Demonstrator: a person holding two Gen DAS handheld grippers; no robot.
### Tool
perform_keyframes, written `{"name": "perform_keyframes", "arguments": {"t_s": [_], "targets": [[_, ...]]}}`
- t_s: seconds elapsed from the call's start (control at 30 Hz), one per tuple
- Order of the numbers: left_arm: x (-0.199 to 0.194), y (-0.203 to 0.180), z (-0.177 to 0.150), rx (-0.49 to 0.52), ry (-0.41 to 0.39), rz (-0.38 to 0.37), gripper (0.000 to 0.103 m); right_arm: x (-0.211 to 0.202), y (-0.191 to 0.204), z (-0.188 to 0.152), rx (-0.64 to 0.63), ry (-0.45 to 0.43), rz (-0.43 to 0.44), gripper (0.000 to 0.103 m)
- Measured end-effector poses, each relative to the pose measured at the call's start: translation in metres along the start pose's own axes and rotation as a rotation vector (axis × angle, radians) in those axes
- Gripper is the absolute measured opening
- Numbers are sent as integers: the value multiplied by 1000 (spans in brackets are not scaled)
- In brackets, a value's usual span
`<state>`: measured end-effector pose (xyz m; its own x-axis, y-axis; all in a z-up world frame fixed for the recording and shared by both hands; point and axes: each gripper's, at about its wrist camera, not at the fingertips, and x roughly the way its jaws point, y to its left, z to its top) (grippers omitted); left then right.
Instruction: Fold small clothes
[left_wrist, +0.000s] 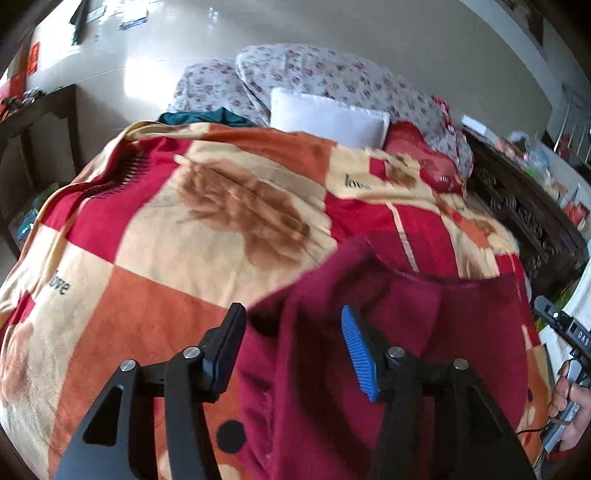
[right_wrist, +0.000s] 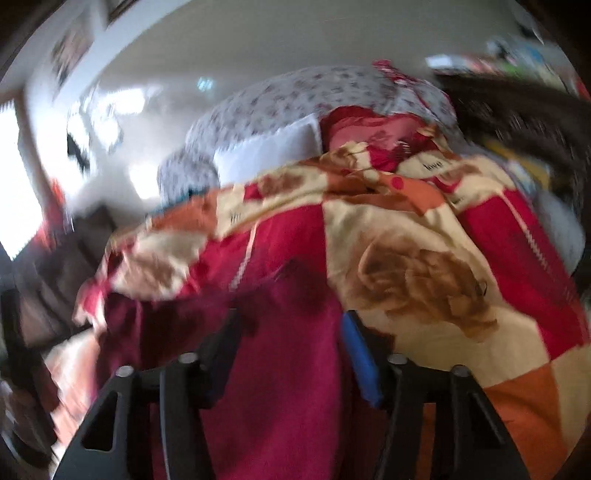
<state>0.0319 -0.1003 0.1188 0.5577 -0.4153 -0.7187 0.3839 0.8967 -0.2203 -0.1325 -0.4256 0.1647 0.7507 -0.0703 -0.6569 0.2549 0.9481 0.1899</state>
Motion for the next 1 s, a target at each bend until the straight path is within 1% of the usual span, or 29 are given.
{"name": "perform_keyframes", "arguments": {"t_s": [0.03, 0.07, 0.13, 0.17, 0.23, 0.3, 0.33, 0.4, 0.43, 0.47, 0.57, 0.6, 0.67, 0.7, 0.73, 0.8, 0.9, 1.0], "targets": [[6, -5, -2, 12, 12, 11, 53, 7, 6, -2, -26, 9, -8, 45], [15, -11, -4, 28, 28, 26, 53, 13, 9, -3, -40, 16, -18, 45], [29, -16, -4, 39, 39, 55, 53, 33, 8, -1, -36, 34, -42, 45], [40, -16, -2, 33, 43, 89, 53, 40, 5, 1, -27, 41, -49, 45], [56, -10, 2, 5, 59, 111, 53, 62, -3, 5, -10, 72, -78, 45], [75, 1, 7, -43, 90, 110, 53, 83, -14, 6, 18, 108, -124, 44], [81, 5, 9, -65, 102, 103, 55, 97, -21, 5, 41, 139, -129, 44], [84, 11, 11, -99, 100, 87, 57, 112, -28, 2, 64, 183, -130, 44], [83, 11, 12, -97, 98, 88, 57, 110, -29, 0, 71, 170, -131, 44], [81, 10, 12, -85, 97, 92, 57, 106, -28, 1, 72, 158, -131, 44], [66, 8, 6, -46, 90, 97, 57, 75, -27, -1, 101, 116, -104, 46], [57, 9, 2, -36, 87, 89, 57, 61, -28, -3, 115, 108, -85, 49], [38, 12, -7, -18, 70, 67, 57, 32, -28, -12, 131, 95, -51, 61], [26, 14, -14, -11, 60, 64, 58, 13, -29, -20, 136, 92, -22, 70], [14, 17, -23, -1, 53, 53, 60, 4, -27, -25, 135, 93, -7, 73], [-4, 22, -38, 6, 45, 27, 69, -23, -27, -45, 120, 98, 7, 74], [-26, 30, -68, 8, 47, -7, 71, -48, -30, -75, 106, 96, -14, 75], [-37, 32, -96, 11, 81, -39, 71, -58, -36, -99, 101, 107, -36, 75]]}}
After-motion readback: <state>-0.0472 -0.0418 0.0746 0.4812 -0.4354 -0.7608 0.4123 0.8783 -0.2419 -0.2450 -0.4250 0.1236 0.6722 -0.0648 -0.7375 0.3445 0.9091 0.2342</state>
